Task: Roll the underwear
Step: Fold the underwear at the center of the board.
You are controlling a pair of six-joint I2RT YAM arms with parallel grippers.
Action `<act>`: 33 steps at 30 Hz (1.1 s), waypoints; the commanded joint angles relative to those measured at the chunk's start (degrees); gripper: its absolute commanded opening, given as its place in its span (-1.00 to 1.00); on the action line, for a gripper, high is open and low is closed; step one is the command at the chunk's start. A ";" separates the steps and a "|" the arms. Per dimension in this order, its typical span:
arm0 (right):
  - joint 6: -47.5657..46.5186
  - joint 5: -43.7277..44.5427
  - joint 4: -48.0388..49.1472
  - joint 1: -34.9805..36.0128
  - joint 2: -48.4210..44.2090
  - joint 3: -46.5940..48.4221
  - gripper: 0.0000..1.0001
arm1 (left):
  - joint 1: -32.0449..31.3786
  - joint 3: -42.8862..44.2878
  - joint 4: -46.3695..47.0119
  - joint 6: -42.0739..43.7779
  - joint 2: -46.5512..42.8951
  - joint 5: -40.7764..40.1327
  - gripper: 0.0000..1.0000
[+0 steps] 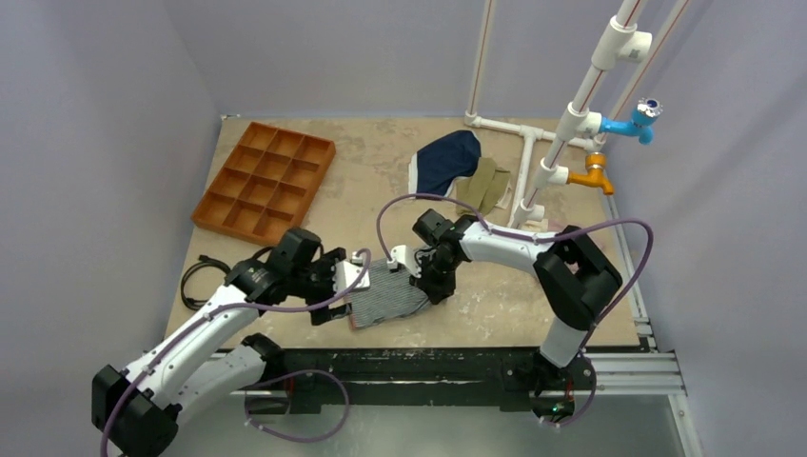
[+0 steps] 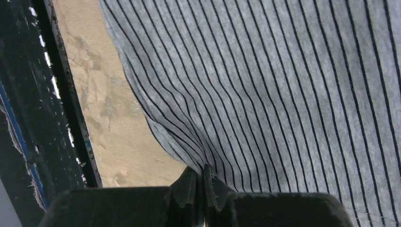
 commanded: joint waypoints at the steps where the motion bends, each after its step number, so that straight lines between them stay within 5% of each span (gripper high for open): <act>1: -1.14 -4.95 -1.95 -2.58 1.60 3.76 -1.00 | -9.06 -0.37 5.39 0.68 2.49 -5.80 0.69; 12: 0.29 -6.93 -2.86 -5.22 5.14 7.61 -1.00 | -26.17 -5.33 14.81 1.89 8.08 -18.79 0.59; 33: 0.57 -4.97 -3.21 -5.18 6.39 7.80 -1.00 | -34.31 -8.19 18.55 3.46 16.61 -24.50 0.14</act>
